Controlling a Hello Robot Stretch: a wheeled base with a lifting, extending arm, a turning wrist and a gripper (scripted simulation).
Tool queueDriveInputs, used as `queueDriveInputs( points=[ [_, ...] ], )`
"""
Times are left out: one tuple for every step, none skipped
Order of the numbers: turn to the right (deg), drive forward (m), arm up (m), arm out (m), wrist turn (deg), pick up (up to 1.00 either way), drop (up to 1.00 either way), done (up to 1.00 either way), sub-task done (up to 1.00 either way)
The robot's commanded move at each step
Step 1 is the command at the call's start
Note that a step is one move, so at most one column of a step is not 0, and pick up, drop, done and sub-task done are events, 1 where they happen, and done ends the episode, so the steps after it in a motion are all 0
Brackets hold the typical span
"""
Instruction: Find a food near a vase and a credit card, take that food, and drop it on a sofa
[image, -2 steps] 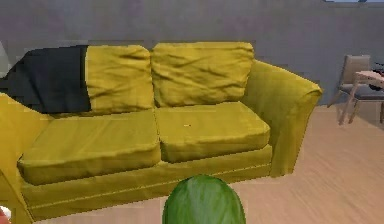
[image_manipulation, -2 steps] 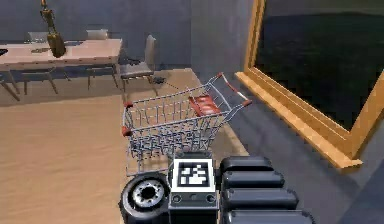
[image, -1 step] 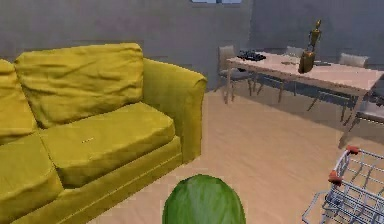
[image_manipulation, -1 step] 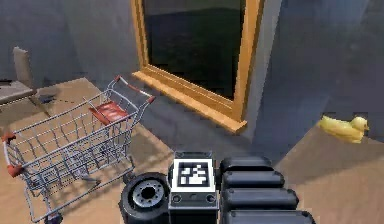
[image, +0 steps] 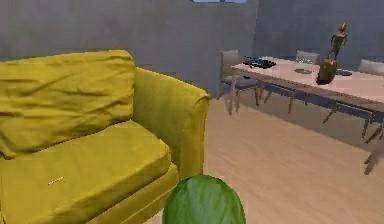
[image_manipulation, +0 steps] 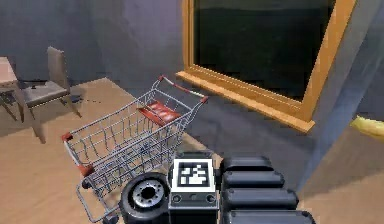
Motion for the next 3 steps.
queueDriveInputs(
  points=[
    [-45.0,0.0,0.0,0.0,0.0,0.0,0.0,0.0,0.0],
    [-15.0,0.0,0.0,0.0,0.0,0.0,0.0,0.0,0.0],
    [0.0,0.35,0.0,0.0,0.0,0.0,0.0,0.0,0.0]
  ],
)
